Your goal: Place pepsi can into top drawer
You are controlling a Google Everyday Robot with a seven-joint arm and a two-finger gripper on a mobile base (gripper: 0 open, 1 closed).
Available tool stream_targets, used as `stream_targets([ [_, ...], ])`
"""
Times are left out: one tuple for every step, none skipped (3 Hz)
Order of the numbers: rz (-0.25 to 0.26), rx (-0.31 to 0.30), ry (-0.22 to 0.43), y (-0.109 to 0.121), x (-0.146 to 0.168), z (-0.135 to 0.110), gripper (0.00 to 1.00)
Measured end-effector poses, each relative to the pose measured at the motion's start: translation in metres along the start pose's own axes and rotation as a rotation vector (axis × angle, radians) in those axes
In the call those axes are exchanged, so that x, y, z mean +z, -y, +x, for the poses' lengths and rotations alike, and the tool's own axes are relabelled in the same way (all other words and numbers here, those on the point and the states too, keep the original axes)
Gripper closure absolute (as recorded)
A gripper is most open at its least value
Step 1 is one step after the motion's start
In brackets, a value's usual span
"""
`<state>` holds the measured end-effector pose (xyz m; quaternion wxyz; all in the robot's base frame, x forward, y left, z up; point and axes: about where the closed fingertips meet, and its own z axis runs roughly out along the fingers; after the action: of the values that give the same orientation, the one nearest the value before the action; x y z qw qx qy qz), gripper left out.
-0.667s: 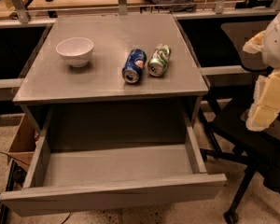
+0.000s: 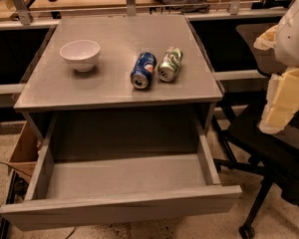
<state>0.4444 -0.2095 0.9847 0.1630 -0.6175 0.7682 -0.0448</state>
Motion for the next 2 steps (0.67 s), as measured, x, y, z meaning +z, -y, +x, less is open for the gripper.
stream_targets([
  [0.009,-0.193,-0.039,0.022,-0.001,-0.035,0.0],
  [0.023,-0.355,-0.063,0.044,0.0,-0.067,0.0],
])
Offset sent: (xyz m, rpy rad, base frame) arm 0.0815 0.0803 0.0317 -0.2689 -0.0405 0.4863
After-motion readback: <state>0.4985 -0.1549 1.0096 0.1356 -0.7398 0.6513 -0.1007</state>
